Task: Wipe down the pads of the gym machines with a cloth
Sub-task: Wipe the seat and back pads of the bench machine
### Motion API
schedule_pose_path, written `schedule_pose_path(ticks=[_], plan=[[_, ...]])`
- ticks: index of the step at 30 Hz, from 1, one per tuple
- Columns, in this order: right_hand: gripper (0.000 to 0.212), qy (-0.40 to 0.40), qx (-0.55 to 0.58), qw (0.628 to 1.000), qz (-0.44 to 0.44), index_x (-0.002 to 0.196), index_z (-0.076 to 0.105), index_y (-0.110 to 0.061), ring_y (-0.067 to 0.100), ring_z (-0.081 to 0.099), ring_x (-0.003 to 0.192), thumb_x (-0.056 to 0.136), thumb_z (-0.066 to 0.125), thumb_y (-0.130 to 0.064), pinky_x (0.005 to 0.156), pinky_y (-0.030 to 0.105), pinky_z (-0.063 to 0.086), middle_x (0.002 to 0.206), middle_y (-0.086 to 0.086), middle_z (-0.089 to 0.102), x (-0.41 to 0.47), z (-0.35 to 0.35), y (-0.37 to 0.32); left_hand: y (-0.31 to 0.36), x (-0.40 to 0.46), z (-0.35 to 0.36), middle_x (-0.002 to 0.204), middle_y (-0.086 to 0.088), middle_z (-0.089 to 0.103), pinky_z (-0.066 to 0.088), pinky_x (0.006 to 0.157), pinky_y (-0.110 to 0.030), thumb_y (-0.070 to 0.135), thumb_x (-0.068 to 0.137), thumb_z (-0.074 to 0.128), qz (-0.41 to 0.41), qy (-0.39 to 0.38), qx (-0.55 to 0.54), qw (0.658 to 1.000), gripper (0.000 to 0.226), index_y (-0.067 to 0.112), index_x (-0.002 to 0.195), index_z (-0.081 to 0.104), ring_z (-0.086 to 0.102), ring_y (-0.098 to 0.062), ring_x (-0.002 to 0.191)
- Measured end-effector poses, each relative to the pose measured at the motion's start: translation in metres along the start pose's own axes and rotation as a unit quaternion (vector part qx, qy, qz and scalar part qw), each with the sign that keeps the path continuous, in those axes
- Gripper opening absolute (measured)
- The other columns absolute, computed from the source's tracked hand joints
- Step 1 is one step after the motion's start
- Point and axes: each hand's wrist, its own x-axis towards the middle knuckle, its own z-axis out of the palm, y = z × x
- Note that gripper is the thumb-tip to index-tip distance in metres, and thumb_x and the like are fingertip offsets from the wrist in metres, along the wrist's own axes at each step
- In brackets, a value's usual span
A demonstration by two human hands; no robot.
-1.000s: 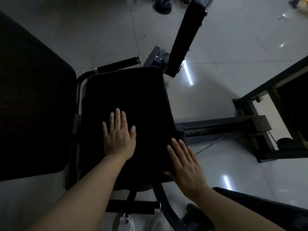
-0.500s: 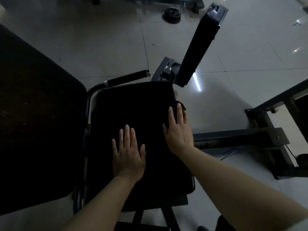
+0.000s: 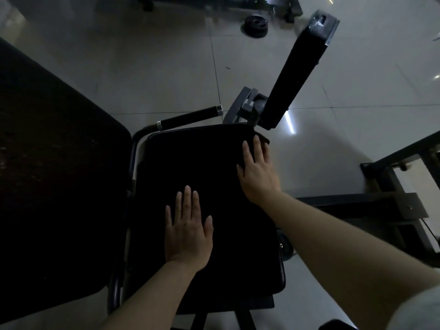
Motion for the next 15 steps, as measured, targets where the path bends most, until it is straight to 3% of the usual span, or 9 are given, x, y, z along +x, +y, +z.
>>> schedule_pose_path(ticks=[4, 7, 11, 15], plan=[[0.062, -0.017, -0.033, 0.999, 0.001, 0.150, -0.008, -0.027, 0.026, -0.024, 0.142, 0.099, 0.019, -0.050, 0.118, 0.041, 0.009, 0.156, 0.000, -0.023, -0.066, 0.015, 0.002, 0.001, 0.001, -0.004, 0.158, -0.006, 0.002, 0.001, 0.117, -0.044, 0.049, 0.093, 0.008, 0.004, -0.013, -0.006, 1.000, 0.065, 0.012, 0.147, 0.004, -0.001, -0.020, 0.146], [0.065, -0.004, -0.085, 0.996, -0.005, 0.148, -0.009, -0.027, 0.028, -0.025, 0.141, 0.092, 0.007, -0.057, 0.118, 0.040, -0.003, 0.155, 0.003, -0.021, -0.123, 0.039, 0.006, 0.001, 0.001, -0.008, 0.157, -0.003, -0.013, -0.006, 0.117, -0.043, 0.051, 0.087, -0.004, 0.008, -0.033, -0.009, 0.999, 0.068, 0.016, 0.145, -0.010, -0.014, -0.017, 0.144], [0.067, 0.014, -0.133, 0.991, 0.002, 0.151, 0.006, -0.020, 0.035, -0.008, 0.144, 0.096, 0.017, -0.057, 0.114, 0.045, 0.002, 0.159, 0.012, 0.000, -0.184, 0.068, 0.007, -0.001, -0.001, -0.009, 0.157, -0.002, -0.016, -0.009, 0.117, -0.041, 0.051, 0.088, -0.006, 0.016, -0.032, -0.015, 0.999, 0.070, 0.017, 0.148, -0.009, -0.016, -0.017, 0.144], [0.073, 0.019, -0.110, 0.994, 0.019, 0.150, 0.002, -0.024, 0.036, -0.012, 0.144, 0.092, 0.019, -0.064, 0.117, 0.045, 0.001, 0.158, 0.010, -0.005, -0.167, 0.065, 0.005, -0.001, -0.002, -0.008, 0.158, -0.003, -0.013, -0.007, 0.118, -0.042, 0.051, 0.090, -0.003, 0.021, -0.026, -0.023, 0.999, 0.069, 0.016, 0.149, -0.005, -0.015, -0.017, 0.144]])
